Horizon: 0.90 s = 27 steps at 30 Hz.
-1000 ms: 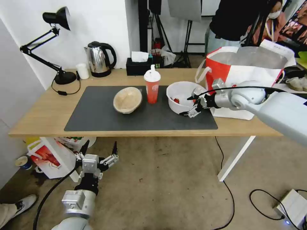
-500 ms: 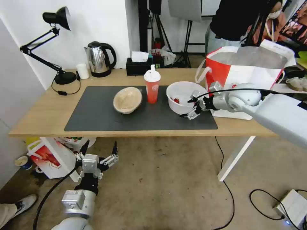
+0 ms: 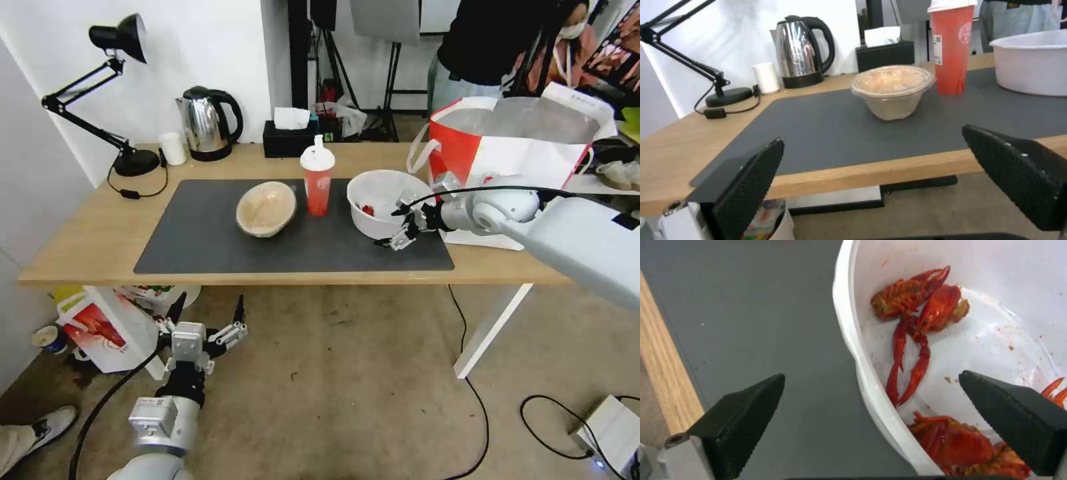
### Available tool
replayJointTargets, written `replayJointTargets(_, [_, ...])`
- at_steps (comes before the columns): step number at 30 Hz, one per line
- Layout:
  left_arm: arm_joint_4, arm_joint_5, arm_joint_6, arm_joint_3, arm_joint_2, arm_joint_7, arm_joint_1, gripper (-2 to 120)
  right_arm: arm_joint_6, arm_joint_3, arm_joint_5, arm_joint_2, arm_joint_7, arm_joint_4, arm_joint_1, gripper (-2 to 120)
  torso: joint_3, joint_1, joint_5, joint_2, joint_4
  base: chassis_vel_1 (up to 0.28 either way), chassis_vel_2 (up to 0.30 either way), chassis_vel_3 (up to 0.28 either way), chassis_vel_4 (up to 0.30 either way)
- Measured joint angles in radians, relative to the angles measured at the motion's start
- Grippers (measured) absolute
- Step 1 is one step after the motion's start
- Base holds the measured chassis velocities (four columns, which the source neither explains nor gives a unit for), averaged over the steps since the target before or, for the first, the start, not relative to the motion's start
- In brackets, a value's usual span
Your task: Pick up the trash from the table and place it into the takeout bag.
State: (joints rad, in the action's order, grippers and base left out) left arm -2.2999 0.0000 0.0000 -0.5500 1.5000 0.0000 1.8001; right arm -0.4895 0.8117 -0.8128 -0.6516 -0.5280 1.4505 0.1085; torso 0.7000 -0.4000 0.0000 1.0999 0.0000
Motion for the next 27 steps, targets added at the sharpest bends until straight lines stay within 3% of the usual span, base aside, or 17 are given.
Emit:
replayJointTargets(7, [0.000,0.000,0.000,0.000,0.000,0.000,0.000,100,0.000,0.001,0.002,-0.008,0.002,-0.006,-0.006,100,0.000,0.000,-0.0001,0.000,0.0000,0.000,0.000,0.000,0.000])
replayJointTargets(11, [0.000,0.000,0.000,0.000,0.000,0.000,0.000,100,0.000,0.001,0.001,-0.008,0.002,-0.008,-0.005,91,0.000,0.000,0.0001,0.000,-0.0001,0.000,0.000,0.000,0.000])
replayJointTargets(27, [0.000,0.000,0.000,0.000,0.000,0.000,0.000,100,0.004,0.008,-0.028,0.003,0.011,0.000,0.003,41,0.000,0.000,0.0001,0.000,0.0000,0.000,0.000,0.000,0.000])
